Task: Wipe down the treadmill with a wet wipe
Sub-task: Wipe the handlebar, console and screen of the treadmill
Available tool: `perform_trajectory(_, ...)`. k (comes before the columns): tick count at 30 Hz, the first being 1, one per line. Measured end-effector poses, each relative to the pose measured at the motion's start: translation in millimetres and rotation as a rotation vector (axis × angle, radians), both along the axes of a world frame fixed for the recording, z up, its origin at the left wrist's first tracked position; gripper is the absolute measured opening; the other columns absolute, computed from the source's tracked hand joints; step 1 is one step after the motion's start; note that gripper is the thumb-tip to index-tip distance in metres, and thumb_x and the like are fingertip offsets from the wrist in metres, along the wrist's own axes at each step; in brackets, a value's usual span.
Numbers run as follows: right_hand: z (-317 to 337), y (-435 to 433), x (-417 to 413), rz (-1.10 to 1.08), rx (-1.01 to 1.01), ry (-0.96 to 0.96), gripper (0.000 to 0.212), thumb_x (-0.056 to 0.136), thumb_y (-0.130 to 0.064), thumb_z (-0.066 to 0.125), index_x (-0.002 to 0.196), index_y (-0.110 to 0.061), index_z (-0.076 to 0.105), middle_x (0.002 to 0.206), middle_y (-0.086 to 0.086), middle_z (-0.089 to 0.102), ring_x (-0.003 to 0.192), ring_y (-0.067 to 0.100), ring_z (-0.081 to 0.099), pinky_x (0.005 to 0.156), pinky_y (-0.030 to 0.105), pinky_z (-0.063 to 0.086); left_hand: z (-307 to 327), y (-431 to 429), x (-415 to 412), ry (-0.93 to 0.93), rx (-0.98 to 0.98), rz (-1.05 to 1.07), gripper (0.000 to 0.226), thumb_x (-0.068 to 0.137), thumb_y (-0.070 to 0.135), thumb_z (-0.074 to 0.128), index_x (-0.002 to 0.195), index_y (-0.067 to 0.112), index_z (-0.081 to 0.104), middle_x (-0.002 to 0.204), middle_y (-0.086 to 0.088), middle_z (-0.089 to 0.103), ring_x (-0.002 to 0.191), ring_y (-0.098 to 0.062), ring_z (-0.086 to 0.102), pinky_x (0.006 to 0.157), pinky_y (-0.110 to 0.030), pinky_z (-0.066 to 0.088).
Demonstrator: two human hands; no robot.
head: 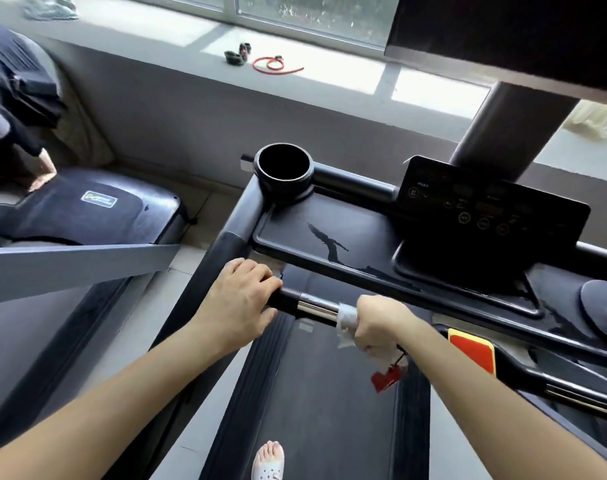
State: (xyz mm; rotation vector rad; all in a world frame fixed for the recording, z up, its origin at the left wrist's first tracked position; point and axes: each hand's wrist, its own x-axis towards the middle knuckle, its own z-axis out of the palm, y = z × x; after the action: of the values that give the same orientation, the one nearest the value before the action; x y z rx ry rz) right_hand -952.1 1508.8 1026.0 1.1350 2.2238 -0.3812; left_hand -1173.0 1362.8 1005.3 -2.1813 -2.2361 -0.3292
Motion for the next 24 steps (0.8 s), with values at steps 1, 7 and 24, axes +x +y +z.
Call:
perform_trajectory(1,2.5,5.9,-16.7,0.005,-0.12,0.001,0.024,0.07,-0.027,0.079,0.073,-0.015,0.058,0.072,0.0,0.061,0.062,0.021,0.058,0.051,0.023,0.042,-0.2,-2.4,-1.7,-0.004,-0.019,0.008,0.036,0.077,0.038,0.071,0.109,0.023,0.069,0.103,0.004,0.063,0.1,-0.024,0.058,0.101,-0.041,0.046)
perform_trajectory(7,-9.0,-17.9,-76.8,0.035,-0.067,0.23,0.022,0.075,-0.023,0.076,0.076,-0.015,0.055,0.072,0.0,0.061,0.063,0.021,0.061,0.052,0.026,0.041,-2.3,-5.3,-6.1,-0.049,-0.002,0.022,0.041,0.076,0.024,0.066,0.117,0.021,0.068,0.11,0.003,0.063,0.104,-0.025,0.056,0.093,-0.041,0.048)
perform_trajectory(24,2.7,3.2,-65.0,-0.013,-0.302,0.041,0.029,0.067,-0.035,0.08,0.071,-0.015,0.061,0.066,-0.003,0.059,0.06,0.018,0.058,0.051,0.023,0.04,14.4,-43.8,-29.2,-0.25,0.245,0.397,0.048,0.082,0.038,0.06,0.125,0.015,0.065,0.13,-0.004,0.06,0.122,-0.027,0.054,0.106,-0.044,0.044)
